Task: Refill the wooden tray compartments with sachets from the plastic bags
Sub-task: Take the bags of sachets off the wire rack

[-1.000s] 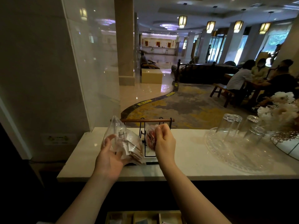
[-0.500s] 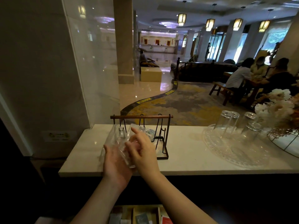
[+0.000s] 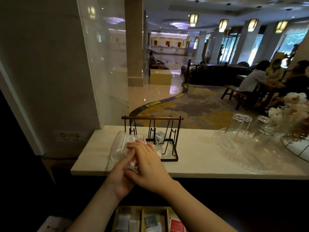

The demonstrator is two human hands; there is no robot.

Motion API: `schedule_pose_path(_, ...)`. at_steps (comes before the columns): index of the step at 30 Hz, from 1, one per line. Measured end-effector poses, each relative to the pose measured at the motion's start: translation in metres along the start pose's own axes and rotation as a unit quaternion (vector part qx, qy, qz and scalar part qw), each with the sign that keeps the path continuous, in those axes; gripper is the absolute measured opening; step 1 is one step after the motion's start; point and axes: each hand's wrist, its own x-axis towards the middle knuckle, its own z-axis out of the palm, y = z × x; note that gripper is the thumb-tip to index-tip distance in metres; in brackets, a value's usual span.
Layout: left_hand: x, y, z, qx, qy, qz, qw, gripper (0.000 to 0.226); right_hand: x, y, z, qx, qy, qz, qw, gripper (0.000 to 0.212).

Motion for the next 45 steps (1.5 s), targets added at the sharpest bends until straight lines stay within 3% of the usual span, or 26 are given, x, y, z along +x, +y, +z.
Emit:
schedule_pose_path(4, -0.006, -0.002, -0.007, 0.022, 0.007, 0.004, 1.000, 0.041, -0.008, -0.005, -0.007, 0.043, -0.019, -0.029, 0.998, 0.082)
schedule_pose_path(7, -0.007, -0.003, -0.014, 0.048, 0.037, 0.028, 0.998, 0.043, -0.013, -0.008, -0.008, 0.136, -0.018, -0.032, 0.990, 0.070)
schedule_pose_path(9, -0.008, -0.003, -0.014, 0.067, 0.040, 0.034, 0.996, 0.042, -0.014, -0.003, -0.006, 0.226, 0.022, -0.011, 0.974, 0.055)
schedule_pose_path(12, -0.009, -0.001, -0.012, 0.090, 0.054, 0.052, 0.993, 0.037, -0.007, 0.013, -0.002, 0.311, 0.166, 0.098, 0.931, 0.029)
schedule_pose_path(14, -0.009, 0.002, -0.014, 0.076, 0.071, 0.060, 0.993, 0.034, 0.005, 0.033, 0.000, 0.273, 0.252, 0.247, 0.895, 0.019)
schedule_pose_path(15, -0.008, 0.004, -0.015, 0.063, 0.076, 0.061, 0.993, 0.032, 0.012, 0.043, 0.001, 0.244, 0.255, 0.310, 0.883, 0.020)
schedule_pose_path(17, -0.006, 0.008, -0.017, 0.044, 0.082, 0.055, 0.994, 0.030, 0.022, 0.056, 0.003, 0.221, 0.195, 0.370, 0.881, 0.027)
schedule_pose_path(19, -0.003, 0.009, -0.018, 0.038, 0.084, 0.054, 0.994, 0.036, 0.030, 0.059, 0.003, 0.270, 0.140, 0.398, 0.866, 0.033)
schedule_pose_path(25, 0.012, 0.006, -0.021, 0.043, 0.093, 0.037, 0.994, 0.042, 0.051, 0.067, 0.008, 0.513, 0.077, 0.493, 0.698, 0.058)
schedule_pose_path(27, 0.015, 0.005, -0.020, 0.044, 0.100, 0.033, 0.993, 0.041, 0.057, 0.075, 0.013, 0.526, 0.070, 0.513, 0.674, 0.066)
schedule_pose_path(33, 0.028, 0.005, -0.026, 0.060, 0.124, 0.020, 0.990, 0.032, 0.068, 0.092, 0.019, 0.544, 0.076, 0.504, 0.667, 0.069)
schedule_pose_path(40, 0.037, -0.001, -0.035, 0.060, 0.130, 0.013, 0.990, 0.043, 0.059, 0.093, 0.019, 0.575, 0.072, 0.495, 0.647, 0.044)
schedule_pose_path(42, 0.038, -0.002, -0.036, 0.056, 0.129, 0.011, 0.990, 0.043, 0.052, 0.086, 0.011, 0.582, 0.055, 0.480, 0.654, 0.038)
schedule_pose_path(45, 0.040, -0.004, -0.038, 0.051, 0.138, 0.006, 0.989, 0.047, 0.041, 0.080, -0.001, 0.566, 0.068, 0.475, 0.670, 0.048)
